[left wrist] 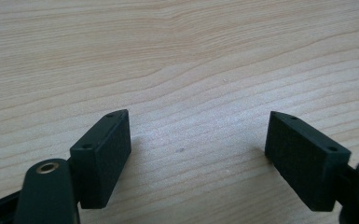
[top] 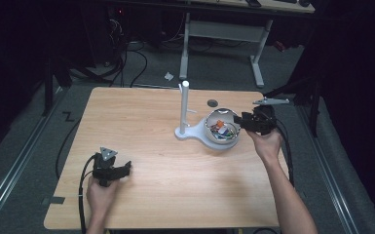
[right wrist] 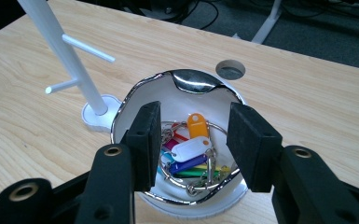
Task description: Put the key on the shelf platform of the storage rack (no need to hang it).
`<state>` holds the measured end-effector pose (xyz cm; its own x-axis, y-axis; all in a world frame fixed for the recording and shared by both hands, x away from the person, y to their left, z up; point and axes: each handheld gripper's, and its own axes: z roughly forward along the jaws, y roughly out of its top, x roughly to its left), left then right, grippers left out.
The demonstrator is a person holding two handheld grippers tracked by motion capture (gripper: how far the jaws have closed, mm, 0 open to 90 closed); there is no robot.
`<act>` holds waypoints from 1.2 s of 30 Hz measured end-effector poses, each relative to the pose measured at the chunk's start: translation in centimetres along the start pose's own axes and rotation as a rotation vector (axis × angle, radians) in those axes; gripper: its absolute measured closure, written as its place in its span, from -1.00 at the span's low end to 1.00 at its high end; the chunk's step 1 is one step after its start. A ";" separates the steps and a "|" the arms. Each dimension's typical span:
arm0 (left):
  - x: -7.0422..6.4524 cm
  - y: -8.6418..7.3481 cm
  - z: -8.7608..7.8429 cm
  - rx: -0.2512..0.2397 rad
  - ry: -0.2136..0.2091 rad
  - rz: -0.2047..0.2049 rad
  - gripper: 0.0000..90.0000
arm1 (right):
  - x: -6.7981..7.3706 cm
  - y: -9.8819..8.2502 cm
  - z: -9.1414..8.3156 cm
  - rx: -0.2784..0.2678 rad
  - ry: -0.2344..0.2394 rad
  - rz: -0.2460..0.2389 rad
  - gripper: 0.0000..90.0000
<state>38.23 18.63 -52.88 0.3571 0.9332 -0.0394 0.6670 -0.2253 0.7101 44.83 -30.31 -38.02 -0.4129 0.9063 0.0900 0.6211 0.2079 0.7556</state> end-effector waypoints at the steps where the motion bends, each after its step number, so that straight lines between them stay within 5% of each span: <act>1: 0.0 0.0 0.0 0.000 0.000 0.000 -0.49 | 0.0 0.0 -0.3 -0.001 -0.001 0.003 0.23; 9: 0.0 0.0 0.0 -0.001 0.000 -0.001 -0.49 | 0.1 -0.5 -1.6 -0.003 0.034 0.010 0.23; 21: 0.0 0.0 0.0 0.000 0.000 0.001 -0.49 | 0.4 -1.5 -4.2 -0.022 0.003 -0.006 0.11; 26: 0.0 0.0 0.0 0.000 0.000 0.001 -0.49 | 0.3 -2.4 -5.0 -0.038 0.010 0.025 0.08; 36: 0.0 0.0 0.0 0.000 -0.001 0.001 -0.49 | 1.4 -3.3 -7.2 -0.039 -0.028 -0.022 0.06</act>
<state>38.23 18.64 -52.88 0.3583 0.9327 -0.0399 0.6668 -0.2258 0.7102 37.45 -32.39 -35.68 -0.4069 0.9118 0.0553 0.5857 0.2139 0.7818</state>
